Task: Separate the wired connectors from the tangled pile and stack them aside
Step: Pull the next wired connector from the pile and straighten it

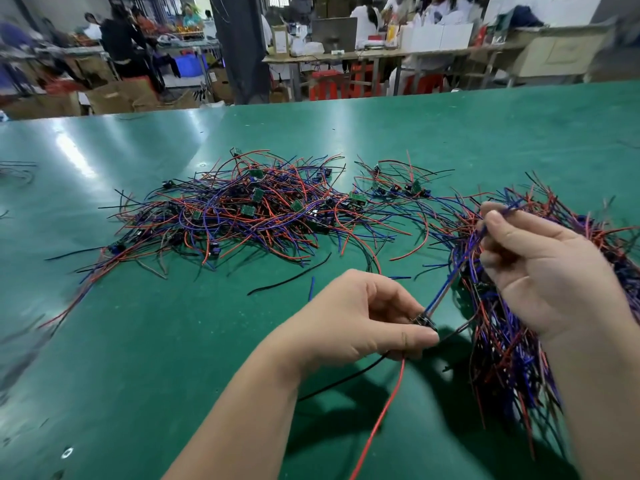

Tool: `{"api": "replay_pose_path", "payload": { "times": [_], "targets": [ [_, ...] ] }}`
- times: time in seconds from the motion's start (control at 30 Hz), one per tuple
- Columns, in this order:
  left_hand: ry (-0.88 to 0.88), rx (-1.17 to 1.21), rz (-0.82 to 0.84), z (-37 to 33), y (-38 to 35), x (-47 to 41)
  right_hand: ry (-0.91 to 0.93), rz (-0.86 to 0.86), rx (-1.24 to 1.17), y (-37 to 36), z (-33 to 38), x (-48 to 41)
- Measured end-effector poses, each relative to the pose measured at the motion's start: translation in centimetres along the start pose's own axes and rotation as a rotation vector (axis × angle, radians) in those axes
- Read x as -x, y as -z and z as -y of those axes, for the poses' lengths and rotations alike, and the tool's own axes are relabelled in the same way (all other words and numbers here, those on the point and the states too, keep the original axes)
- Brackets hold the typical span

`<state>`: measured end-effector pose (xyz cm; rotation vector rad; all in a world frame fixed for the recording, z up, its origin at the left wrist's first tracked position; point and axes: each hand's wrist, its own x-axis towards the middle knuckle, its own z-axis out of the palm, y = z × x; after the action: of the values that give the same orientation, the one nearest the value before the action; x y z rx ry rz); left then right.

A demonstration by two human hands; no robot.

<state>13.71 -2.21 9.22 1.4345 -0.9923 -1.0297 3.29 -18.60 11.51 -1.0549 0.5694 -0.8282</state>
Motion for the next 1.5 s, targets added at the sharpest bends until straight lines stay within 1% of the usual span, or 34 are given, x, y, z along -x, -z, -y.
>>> {"api": "replay_pose_path", "payload": {
  "times": [0.07, 0.13, 0.27, 0.33, 0.4, 0.47, 0.5, 0.6, 0.7, 0.77, 0.8, 0.97, 1.1, 1.17, 1.23, 1.3, 1.33, 1.4, 1.5],
  "targets": [
    [0.018, -0.016, 0.016, 0.0, 0.2, 0.2, 0.008, 0.004, 0.008, -0.1, 0.0, 0.1],
    [0.028, -0.086, 0.030, 0.2, 0.6, 0.4, 0.010, 0.016, -0.010, -0.4, -0.1, 0.4],
    [0.003, -0.209, 0.130, 0.2, 0.9, 0.7, -0.011, -0.002, -0.041, -0.7, -0.1, 0.5],
    [-0.010, -0.164, 0.150, 0.1, 0.8, 0.8, -0.064, -0.078, -0.055, -0.7, 0.0, 0.3],
    [-0.039, -0.050, 0.142, 0.0, 0.8, 0.8, -0.114, -0.091, -0.114, -0.5, 0.1, 0.0],
    [-0.103, 0.106, 0.099, -0.2, 0.9, 0.7, -0.147, -0.030, -0.158, -0.3, 0.0, -0.2],
    [-0.150, 0.190, 0.053, -0.3, 1.0, 0.6, -0.169, 0.003, -0.140, -0.2, -0.3, -0.3],
    [-0.308, 0.425, -0.100, -0.4, 1.3, 0.1, -0.223, 0.188, 0.025, -0.9, -1.1, 0.4],
    [-0.409, 0.512, -0.219, -0.4, 1.2, -0.3, -0.240, 0.450, 0.231, -1.8, -2.3, 1.8],
    [-0.456, 0.520, -0.293, -0.3, 0.8, -0.5, -0.229, 0.543, 0.270, -2.5, -2.7, 2.7],
    [-0.474, 0.508, -0.331, -0.3, 0.6, -0.6, -0.220, 0.551, 0.237, -2.9, -2.8, 3.0],
    [-0.566, 0.348, -0.528, -0.1, -0.1, -1.0, -0.210, 0.398, -0.076, -4.2, -3.5, 3.5],
    [-0.633, 0.085, -0.644, 0.3, -0.2, -1.1, -0.246, 0.283, -0.189, -4.8, -3.8, 3.4],
    [-0.634, -0.044, -0.691, 0.7, -0.2, -1.1, -0.261, 0.230, -0.233, -4.8, -3.9, 3.2],
    [-0.615, -0.187, -0.701, 1.0, -0.3, -1.1, -0.285, 0.211, -0.255, -4.6, -3.8, 2.9],
    [-0.616, -0.322, -0.644, 1.1, -0.3, -1.2, -0.288, 0.187, -0.212, -4.2, -3.5, 2.6],
    [-0.606, -0.348, -0.595, 1.1, -0.2, -1.2, -0.276, 0.171, -0.184, -4.0, -3.3, 2.4],
    [-0.529, -0.264, -0.505, 0.9, -0.1, -1.3, -0.230, 0.145, -0.125, -3.5, -3.0, 2.0],
    [-0.375, 0.028, -0.463, 0.7, -0.1, -1.3, -0.161, 0.145, 0.021, -2.9, -2.7, 1.7]
  ]
}}
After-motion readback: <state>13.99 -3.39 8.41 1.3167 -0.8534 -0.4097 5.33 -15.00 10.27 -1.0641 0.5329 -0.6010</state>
